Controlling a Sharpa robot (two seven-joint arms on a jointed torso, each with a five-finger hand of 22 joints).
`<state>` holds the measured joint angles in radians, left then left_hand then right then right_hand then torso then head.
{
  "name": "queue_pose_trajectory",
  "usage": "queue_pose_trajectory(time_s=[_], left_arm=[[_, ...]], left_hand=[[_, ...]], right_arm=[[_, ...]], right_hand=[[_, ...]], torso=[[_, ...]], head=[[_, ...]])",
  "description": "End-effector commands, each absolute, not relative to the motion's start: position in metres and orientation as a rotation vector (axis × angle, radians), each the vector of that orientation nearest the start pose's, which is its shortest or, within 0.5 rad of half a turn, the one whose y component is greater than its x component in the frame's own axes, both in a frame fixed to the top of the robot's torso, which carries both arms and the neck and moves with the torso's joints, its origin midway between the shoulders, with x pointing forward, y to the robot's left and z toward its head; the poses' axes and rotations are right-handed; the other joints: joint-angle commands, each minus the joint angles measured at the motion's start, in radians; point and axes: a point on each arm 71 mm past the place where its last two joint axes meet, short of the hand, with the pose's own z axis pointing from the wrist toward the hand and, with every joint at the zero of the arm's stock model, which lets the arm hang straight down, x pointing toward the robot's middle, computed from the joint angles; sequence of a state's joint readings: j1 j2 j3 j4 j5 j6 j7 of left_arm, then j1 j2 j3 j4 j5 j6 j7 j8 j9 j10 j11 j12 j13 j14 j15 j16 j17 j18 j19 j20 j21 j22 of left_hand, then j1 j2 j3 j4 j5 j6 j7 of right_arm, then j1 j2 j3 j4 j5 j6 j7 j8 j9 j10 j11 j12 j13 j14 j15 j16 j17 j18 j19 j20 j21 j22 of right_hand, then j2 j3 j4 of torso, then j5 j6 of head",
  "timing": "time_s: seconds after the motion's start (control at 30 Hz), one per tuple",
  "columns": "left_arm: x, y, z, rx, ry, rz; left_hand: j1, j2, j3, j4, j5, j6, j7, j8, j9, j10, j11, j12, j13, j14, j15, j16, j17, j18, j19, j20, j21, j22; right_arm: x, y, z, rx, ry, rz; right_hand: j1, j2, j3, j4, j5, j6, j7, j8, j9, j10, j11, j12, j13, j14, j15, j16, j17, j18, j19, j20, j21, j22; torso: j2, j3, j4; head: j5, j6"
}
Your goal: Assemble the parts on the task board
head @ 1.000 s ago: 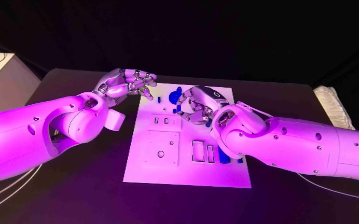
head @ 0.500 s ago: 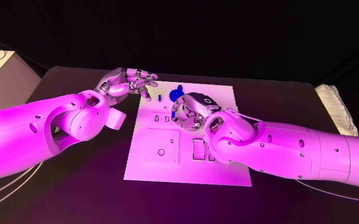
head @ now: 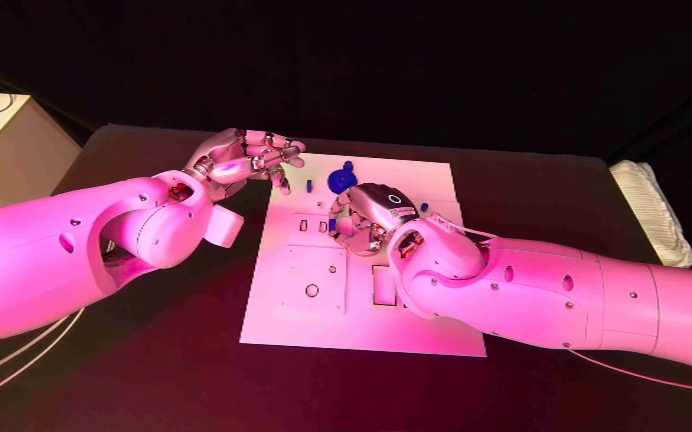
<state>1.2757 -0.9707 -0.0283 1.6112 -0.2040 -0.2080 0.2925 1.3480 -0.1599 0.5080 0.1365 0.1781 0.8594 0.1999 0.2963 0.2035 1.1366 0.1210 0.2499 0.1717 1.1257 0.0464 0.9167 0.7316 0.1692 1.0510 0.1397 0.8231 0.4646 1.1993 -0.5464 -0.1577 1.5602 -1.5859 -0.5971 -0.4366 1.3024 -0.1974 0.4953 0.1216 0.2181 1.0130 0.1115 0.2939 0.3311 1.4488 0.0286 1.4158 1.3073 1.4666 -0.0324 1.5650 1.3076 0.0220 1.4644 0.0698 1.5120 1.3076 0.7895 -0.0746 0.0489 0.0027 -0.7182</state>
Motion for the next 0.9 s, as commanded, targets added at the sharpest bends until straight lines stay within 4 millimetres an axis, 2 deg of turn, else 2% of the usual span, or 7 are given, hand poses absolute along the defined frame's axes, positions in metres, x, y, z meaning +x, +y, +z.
queue_pose_trajectory(time_s=[0.03,0.27,0.5,0.9], left_arm=[[0.4805,0.2348,-0.1338,-0.850,1.536,-1.521],[0.4807,0.2352,-0.1340,-0.851,1.539,-1.520],[0.4807,0.2353,-0.1342,-0.851,1.542,-1.520],[0.4810,0.2353,-0.1347,-0.850,1.549,-1.520]], left_hand=[[-0.010,-0.002,0.002,-0.004,-0.004,-0.012,0.000,0.005,0.001,-0.012,-0.002,0.007,0.003,-0.006,-0.002,0.009,0.003,0.013,-0.005,-0.004,0.006,0.003],[-0.011,-0.001,0.002,-0.004,-0.004,-0.013,0.000,0.005,0.002,-0.014,-0.002,0.009,0.004,-0.007,-0.002,0.011,0.003,0.013,-0.006,-0.003,0.008,0.004],[-0.011,-0.001,0.003,-0.004,-0.004,-0.015,0.001,0.005,0.002,-0.017,-0.001,0.011,0.006,-0.008,-0.001,0.013,0.004,0.013,-0.008,-0.003,0.010,0.006],[-0.011,0.000,0.003,-0.004,-0.004,-0.016,0.001,0.007,0.003,-0.020,-0.001,0.017,0.010,-0.007,-0.001,0.019,0.006,0.013,-0.009,-0.003,0.015,0.009]], right_arm=[[0.4467,-0.0596,-0.2025,-0.127,1.525,0.682],[0.4470,-0.0585,-0.2069,-0.133,1.530,0.672],[0.4487,-0.0589,-0.2090,-0.134,1.534,0.659],[0.4488,-0.0574,-0.2092,-0.143,1.531,0.684]], right_hand=[[-0.009,0.000,-0.004,0.001,-0.005,0.000,-0.001,0.004,0.007,-0.001,0.001,-0.003,0.118,0.102,-0.008,0.001,0.254,-0.004,0.077,-0.007,-0.004,0.208],[-0.009,0.000,-0.004,0.001,-0.005,0.000,-0.001,0.004,0.007,-0.001,0.001,-0.003,0.118,0.102,-0.008,0.001,0.254,-0.004,0.077,-0.007,-0.004,0.208],[-0.015,-0.007,-0.006,0.002,-0.006,-0.007,0.001,0.003,0.007,-0.008,0.003,-0.013,0.110,0.101,-0.007,0.000,0.251,-0.002,0.075,-0.006,-0.009,0.203],[-0.044,-0.038,-0.026,0.016,-0.026,-0.068,0.025,-0.022,-0.007,-0.033,0.024,-0.036,0.092,0.101,0.010,-0.002,0.248,0.001,0.070,0.007,-0.022,0.194]], torso=[[-0.001,-0.0007,-0.0006],[-0.001,-0.0004,0.0005],[-0.001,-0.0001,-0.0010],[-0.001,0.0010,-0.0012]], head=[[0.001,-0.001],[0.003,-0.004],[0.002,-0.001],[0.005,-0.001]])
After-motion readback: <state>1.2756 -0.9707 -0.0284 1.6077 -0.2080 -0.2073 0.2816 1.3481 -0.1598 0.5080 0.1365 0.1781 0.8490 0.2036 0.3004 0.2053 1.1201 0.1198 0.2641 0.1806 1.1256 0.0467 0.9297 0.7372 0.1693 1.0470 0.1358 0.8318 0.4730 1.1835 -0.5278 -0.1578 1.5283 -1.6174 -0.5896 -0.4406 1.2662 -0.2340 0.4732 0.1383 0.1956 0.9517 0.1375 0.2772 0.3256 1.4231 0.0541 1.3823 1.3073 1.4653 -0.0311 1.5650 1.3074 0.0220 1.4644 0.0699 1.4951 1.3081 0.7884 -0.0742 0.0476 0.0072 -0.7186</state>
